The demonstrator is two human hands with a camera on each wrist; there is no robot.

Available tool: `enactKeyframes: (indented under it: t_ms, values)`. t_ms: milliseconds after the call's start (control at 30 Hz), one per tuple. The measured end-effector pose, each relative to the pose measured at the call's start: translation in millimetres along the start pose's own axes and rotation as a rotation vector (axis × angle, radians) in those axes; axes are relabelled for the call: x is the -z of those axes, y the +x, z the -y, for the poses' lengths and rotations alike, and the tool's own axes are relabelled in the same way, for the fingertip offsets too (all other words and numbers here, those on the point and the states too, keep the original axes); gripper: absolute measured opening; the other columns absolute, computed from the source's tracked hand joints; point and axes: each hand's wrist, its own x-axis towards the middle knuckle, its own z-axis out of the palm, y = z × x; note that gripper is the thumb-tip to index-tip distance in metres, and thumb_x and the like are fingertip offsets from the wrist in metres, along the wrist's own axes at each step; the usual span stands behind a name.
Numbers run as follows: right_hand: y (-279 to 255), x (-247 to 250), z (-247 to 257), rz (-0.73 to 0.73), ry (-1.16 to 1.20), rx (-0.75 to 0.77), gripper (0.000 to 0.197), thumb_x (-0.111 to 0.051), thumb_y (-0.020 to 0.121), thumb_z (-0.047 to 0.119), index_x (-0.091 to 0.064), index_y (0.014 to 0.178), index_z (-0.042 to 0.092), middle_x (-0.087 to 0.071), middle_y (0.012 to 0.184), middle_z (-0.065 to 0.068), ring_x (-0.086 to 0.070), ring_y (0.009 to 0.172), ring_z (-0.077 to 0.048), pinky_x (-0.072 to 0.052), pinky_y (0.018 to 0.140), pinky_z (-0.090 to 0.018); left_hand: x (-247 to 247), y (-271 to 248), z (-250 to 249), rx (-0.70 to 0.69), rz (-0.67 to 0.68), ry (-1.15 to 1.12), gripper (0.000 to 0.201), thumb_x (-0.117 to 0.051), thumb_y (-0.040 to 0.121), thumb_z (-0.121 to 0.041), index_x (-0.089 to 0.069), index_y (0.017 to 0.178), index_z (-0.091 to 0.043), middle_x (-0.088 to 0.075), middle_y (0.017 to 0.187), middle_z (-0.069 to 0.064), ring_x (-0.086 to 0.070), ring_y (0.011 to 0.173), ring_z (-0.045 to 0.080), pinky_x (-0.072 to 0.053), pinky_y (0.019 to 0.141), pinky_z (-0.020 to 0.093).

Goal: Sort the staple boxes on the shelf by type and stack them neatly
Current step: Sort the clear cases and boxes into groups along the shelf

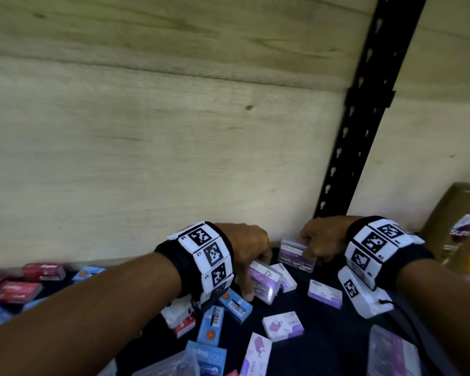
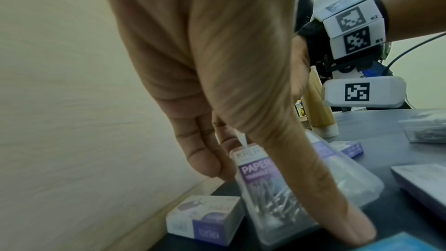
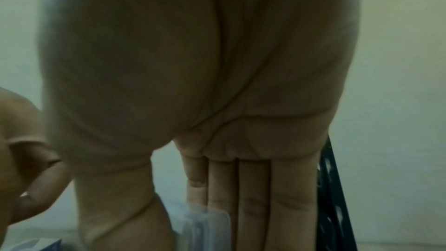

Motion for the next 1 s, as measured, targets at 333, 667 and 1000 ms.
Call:
enactKeyframes:
  t_ms: [333,667,1000]
  values:
    - [-16.9,9.8,11.3,-0.021,0.052,0.022,0.028,-0.063,0.093,0.026,-0.069,0.109,0.003,-0.075,0.091,-0.008,-0.066,0.071,-0.014,-0.057,0.078,-0.029,9.1,-23.8,7.9,0.056,-0.071,-0.185,0.036,-0.085,0.074,-0.028,-0.067,0.105,-0.018,-0.068,0.107,0.001,-0.061,0.090,0.017,-0.043,0.063,0.020]
    - [-40.2,37.4,93.0,-0.088,-0.046,0.202,0.025,-0.061,0.092,0.027,-0.071,0.105,0.008,-0.076,0.094,-0.007,-0.063,0.072,-0.016,-0.052,0.075,-0.029,19.5,-127.4,44.4,0.264,-0.141,-0.198,0.041,-0.086,0.073,-0.031,-0.068,0.107,-0.019,-0.070,0.104,-0.002,-0.062,0.065,0.011,-0.047,0.060,0.023]
    - [-60.7,38.6,240.9,-0.026,-0.130,0.433,0.017,-0.062,0.094,0.031,-0.071,0.096,0.017,-0.076,0.098,-0.004,-0.067,0.079,-0.014,-0.053,0.077,-0.028,-12.9,-278.6,88.1,0.551,-0.173,-0.197,0.039,-0.088,0.070,-0.034,-0.069,0.102,-0.023,-0.071,0.100,-0.006,-0.061,0.063,0.006,-0.051,0.067,0.024]
